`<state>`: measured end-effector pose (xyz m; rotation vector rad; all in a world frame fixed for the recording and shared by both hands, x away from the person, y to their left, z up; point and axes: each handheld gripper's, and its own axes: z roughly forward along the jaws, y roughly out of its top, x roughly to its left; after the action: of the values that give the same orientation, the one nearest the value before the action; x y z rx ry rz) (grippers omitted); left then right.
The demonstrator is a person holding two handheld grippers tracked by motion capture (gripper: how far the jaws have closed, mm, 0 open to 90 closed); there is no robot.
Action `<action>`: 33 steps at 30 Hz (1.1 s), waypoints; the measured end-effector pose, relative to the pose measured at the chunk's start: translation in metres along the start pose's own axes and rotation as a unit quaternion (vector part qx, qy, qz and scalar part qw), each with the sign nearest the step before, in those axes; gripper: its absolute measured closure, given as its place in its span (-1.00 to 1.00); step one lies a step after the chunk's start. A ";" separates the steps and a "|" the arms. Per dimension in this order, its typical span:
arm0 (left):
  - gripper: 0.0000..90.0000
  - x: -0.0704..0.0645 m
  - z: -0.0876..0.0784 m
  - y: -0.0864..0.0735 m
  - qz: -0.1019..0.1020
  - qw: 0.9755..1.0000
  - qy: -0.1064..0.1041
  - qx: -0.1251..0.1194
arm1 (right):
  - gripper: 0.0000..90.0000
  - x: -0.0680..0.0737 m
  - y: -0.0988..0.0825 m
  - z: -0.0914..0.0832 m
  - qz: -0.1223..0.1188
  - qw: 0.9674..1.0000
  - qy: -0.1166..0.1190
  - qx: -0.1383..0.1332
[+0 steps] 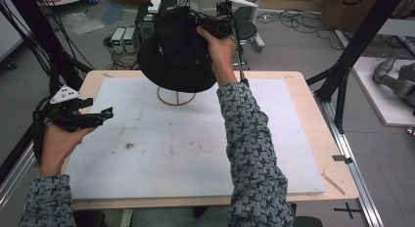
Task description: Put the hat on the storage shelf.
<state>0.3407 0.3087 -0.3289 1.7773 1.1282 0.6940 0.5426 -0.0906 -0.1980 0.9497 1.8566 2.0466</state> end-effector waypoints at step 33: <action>-0.56 0.000 -0.001 -0.001 0.000 1.000 -0.001 0.003 | 0.88 -0.013 -0.035 0.044 0.022 0.999 -0.016 0.036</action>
<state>0.3400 0.3093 -0.3293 1.7822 1.1312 0.6892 0.5692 -0.0564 -0.2354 1.0436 1.9212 1.9892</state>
